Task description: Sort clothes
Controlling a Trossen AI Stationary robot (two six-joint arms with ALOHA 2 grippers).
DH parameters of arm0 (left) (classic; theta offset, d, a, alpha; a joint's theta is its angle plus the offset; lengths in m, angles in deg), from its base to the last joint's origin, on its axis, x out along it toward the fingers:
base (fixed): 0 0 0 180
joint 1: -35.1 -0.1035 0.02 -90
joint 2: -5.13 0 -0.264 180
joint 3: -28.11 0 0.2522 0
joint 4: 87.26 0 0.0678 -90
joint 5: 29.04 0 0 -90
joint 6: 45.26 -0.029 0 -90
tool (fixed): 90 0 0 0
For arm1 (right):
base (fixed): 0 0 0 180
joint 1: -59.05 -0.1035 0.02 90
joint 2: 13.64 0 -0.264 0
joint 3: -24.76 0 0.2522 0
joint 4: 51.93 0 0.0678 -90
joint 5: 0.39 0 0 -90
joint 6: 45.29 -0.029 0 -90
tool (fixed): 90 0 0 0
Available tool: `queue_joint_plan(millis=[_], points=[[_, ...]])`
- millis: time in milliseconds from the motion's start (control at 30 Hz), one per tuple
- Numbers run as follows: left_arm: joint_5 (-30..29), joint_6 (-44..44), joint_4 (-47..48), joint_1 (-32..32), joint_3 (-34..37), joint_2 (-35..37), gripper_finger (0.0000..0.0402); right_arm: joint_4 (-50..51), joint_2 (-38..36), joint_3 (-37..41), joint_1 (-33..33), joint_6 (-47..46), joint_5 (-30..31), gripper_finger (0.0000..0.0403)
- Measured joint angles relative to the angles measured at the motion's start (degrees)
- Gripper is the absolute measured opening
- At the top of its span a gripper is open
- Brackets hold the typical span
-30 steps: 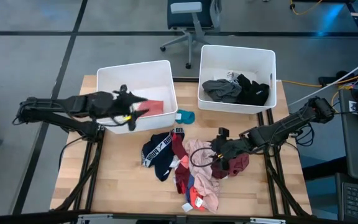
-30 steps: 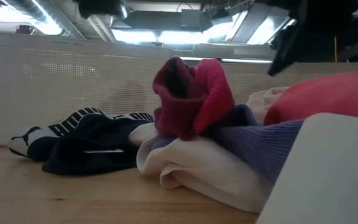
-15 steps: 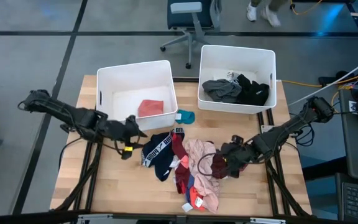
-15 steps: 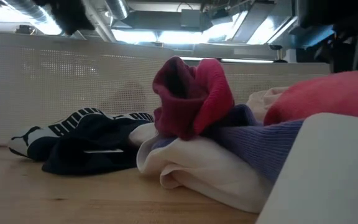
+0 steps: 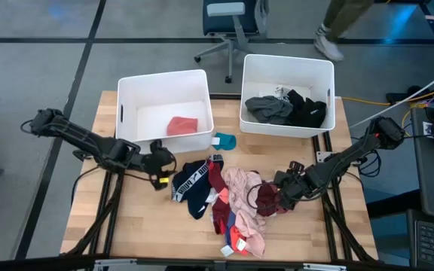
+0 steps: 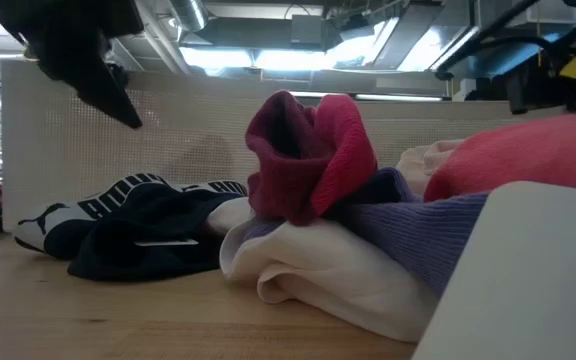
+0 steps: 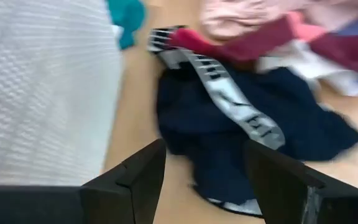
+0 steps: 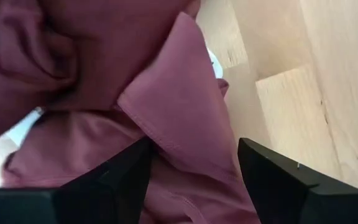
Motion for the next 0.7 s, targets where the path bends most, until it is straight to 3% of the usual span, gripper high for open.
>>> queue_joint_plan(millis=[200, 400, 700], points=[[-5.89, -1.47, -0.34, -3.79, 2.19, 0.07, 0.0208, -1.01, 0.00, 0.99, 0.00, 2.07, 1.89, 0.0210], [-6.34, -2.15, -0.63, -7.19, 4.84, 0.09, 0.0208, -1.87, 0.00, 0.99, 0.00, 4.43, 4.14, 0.0135], [-6.42, -2.10, -2.53, -5.40, 4.58, 0.50, 0.0208, -1.51, 0.00, 0.99, 0.02, 4.95, 3.52, 0.0025]])
